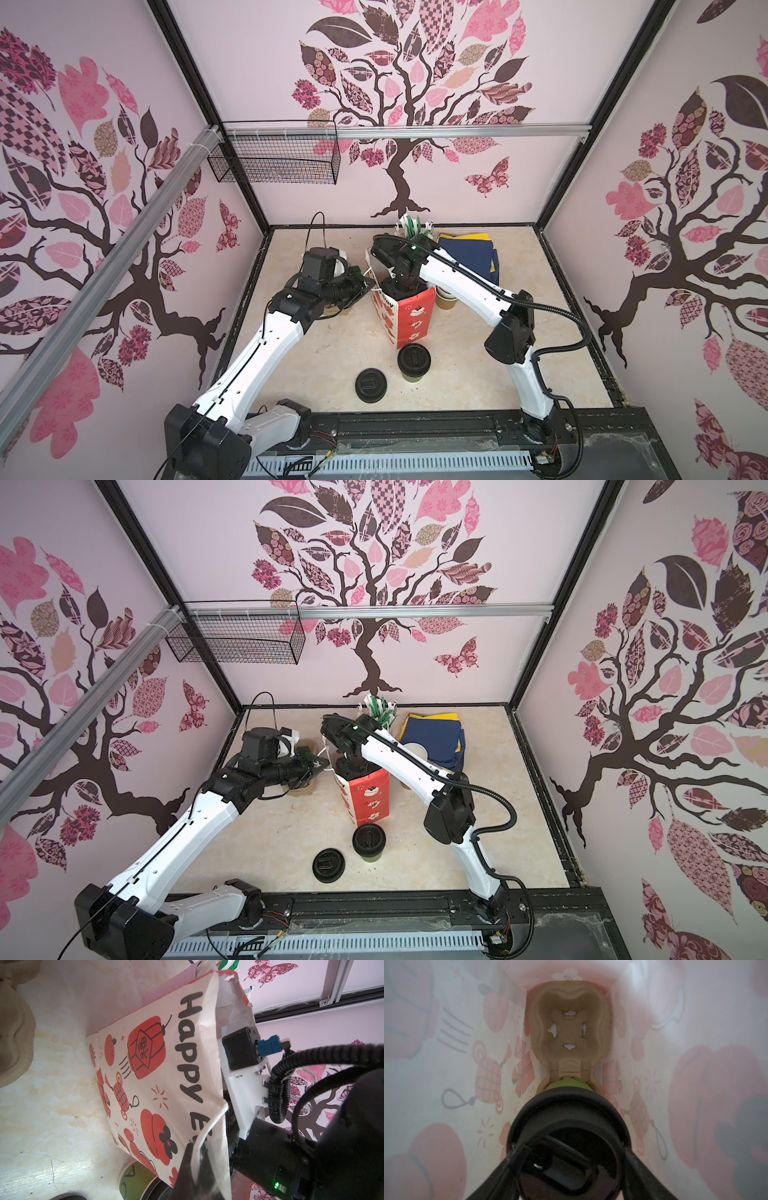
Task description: Pack the takeout coffee
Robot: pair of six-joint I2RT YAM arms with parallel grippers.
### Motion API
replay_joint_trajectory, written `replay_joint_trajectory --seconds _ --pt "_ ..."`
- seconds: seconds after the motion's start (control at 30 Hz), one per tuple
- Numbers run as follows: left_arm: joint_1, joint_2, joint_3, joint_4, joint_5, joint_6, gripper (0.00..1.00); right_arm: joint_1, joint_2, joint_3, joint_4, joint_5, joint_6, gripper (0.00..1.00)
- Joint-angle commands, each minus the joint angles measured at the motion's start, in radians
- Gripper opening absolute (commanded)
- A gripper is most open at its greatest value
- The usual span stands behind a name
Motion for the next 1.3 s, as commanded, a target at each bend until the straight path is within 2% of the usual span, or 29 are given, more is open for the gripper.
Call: replay_joint_trajectory --seconds 0.0,0.2,0.47,0.93,1.27 --pt "0.003 -0.003 0.032 -0.010 0.002 0.014 0.00 -0.009 0.068 0.080 -0.080 0.020 -0.005 0.60" --pt "0.004 -0.001 0.031 -0.015 0.002 0.016 0.00 -0.012 -0.006 0.122 -0.072 0.050 -0.015 0.59" --pt "0.005 0.004 0.034 -0.018 0.004 0.021 0.00 -0.015 0.015 0.194 -0.112 0.016 -0.001 0.59" --pt "0.004 0.015 0.048 -0.019 0.007 0.030 0.00 -0.013 -0.047 0.099 -0.138 0.007 0.023 0.58" --pt "0.005 0.016 0.048 -0.018 0.008 0.032 0.00 -0.005 -0.031 0.075 -0.132 0.043 0.030 0.58"
